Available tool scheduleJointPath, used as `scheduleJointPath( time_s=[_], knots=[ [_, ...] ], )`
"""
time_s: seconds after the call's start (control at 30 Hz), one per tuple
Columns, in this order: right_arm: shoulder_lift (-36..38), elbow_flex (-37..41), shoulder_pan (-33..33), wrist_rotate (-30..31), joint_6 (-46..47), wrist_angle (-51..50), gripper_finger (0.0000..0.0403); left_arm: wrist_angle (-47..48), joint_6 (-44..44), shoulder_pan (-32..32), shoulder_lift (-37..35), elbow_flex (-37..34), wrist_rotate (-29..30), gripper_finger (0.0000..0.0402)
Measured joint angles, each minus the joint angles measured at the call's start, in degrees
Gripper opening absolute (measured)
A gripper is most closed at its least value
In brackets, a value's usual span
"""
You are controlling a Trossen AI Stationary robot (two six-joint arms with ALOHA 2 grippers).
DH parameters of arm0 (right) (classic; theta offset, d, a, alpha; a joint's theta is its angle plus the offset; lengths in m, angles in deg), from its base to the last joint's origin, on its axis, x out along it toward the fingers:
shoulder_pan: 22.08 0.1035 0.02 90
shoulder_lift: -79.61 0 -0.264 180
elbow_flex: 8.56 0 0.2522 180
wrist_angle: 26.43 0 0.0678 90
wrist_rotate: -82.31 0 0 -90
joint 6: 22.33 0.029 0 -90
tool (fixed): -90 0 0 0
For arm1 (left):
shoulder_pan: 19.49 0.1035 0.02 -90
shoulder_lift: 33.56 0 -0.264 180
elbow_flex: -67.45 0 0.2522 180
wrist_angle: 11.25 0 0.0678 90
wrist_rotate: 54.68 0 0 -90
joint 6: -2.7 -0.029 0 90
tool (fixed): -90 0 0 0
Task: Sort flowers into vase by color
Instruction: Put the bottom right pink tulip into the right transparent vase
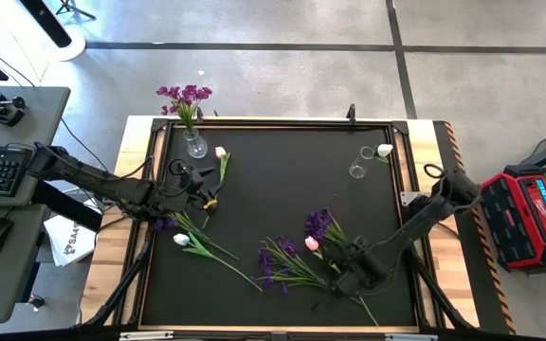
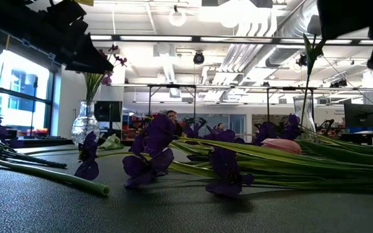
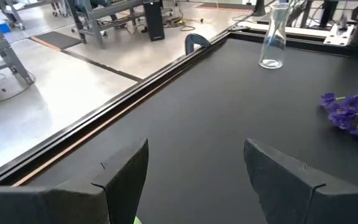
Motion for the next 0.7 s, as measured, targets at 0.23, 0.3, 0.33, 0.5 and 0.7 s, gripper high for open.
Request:
scheduleJointPath(
  time_s=[0.23, 0.3, 0.33, 0.5, 0.7],
  knots=[
    [-3.24, 1.30, -0.31, -2.54, 0.13, 2.14, 0.0258, -0.02, 0.02, 0.00, 0.00, 0.00, -3.39, 0.0252],
    [-3.20, 3.39, -0.31, -3.87, 0.34, 4.53, 0.0254, 0.00, 0.02, 0.00, 0.00, 0.00, -3.78, 0.0252],
    [-3.20, 4.42, -0.31, -4.64, 0.34, 5.48, 0.0249, 0.00, 0.02, 0.00, 0.00, 0.00, -3.79, 0.0252],
    [-2.91, 7.48, -0.31, -5.59, 1.67, 9.07, 0.0207, -0.01, 0.02, 0.00, 0.00, 0.00, -4.57, 0.0252],
    [-2.91, 7.65, -0.26, -4.15, 2.45, 9.05, 0.0153, -0.48, 0.04, 0.00, 0.00, 0.00, -5.30, 0.0252]
  ],
)
